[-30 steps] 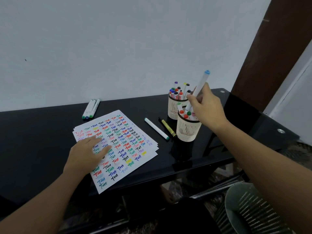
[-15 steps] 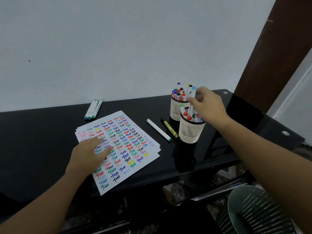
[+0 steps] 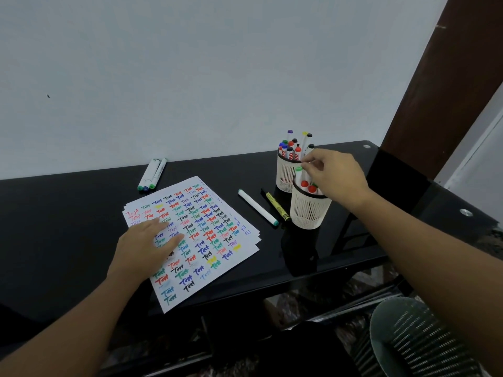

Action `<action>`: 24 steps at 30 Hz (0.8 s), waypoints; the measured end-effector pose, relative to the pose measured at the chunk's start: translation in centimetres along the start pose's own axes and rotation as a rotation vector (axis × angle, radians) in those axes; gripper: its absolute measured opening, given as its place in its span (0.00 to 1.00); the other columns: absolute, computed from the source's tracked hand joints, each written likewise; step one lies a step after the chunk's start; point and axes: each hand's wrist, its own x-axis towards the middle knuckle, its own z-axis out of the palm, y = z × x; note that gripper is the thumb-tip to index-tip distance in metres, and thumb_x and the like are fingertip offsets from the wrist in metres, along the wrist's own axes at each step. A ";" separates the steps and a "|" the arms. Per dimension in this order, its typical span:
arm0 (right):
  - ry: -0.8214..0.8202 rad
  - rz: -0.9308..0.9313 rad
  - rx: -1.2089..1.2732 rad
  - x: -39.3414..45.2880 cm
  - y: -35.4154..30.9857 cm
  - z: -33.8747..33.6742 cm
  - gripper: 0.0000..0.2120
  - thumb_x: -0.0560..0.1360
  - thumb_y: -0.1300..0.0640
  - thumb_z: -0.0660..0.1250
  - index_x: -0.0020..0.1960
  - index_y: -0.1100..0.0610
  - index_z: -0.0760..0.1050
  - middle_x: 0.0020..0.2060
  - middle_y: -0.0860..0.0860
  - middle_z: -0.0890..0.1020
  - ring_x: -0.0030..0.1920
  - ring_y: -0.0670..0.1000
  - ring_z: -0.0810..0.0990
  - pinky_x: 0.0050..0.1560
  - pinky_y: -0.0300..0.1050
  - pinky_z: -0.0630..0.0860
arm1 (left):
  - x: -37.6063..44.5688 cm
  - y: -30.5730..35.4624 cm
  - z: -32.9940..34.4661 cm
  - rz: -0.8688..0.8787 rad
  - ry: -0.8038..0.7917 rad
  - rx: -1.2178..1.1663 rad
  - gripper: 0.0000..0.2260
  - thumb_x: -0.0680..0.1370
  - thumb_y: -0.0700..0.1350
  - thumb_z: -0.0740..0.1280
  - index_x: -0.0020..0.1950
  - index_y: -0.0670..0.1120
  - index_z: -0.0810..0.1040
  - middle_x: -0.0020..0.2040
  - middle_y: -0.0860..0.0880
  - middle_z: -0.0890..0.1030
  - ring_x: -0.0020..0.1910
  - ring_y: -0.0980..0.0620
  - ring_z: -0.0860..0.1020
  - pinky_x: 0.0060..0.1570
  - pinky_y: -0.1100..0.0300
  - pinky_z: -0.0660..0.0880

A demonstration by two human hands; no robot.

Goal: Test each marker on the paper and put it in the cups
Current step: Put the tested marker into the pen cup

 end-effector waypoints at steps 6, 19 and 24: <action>0.140 -0.092 0.050 0.1 -0.5 0.9 0.11 0.83 0.48 0.64 0.62 0.47 0.81 0.48 0.46 0.82 0.50 0.49 0.80 0.53 0.54 0.80 | -0.1 -0.1 -0.3 -0.017 -0.021 -0.049 0.33 0.75 0.72 0.63 0.73 0.52 0.75 0.75 0.50 0.72 0.75 0.48 0.68 0.74 0.45 0.64; -0.265 -0.472 0.169 0.4 -12.5 7.3 0.14 0.84 0.48 0.63 0.67 0.49 0.78 0.53 0.45 0.85 0.49 0.46 0.82 0.53 0.50 0.81 | 1.5 -0.7 -3.1 -0.083 -0.105 -0.286 0.20 0.79 0.54 0.72 0.69 0.51 0.79 0.68 0.50 0.77 0.55 0.57 0.77 0.55 0.58 0.75; -0.675 -0.444 0.052 0.9 -14.7 13.2 0.20 0.86 0.48 0.59 0.78 0.45 0.68 0.74 0.49 0.74 0.69 0.52 0.76 0.69 0.52 0.73 | 2.9 -3.8 -3.2 -0.106 -0.053 -0.142 0.27 0.76 0.65 0.70 0.72 0.54 0.77 0.74 0.50 0.73 0.73 0.49 0.69 0.71 0.45 0.68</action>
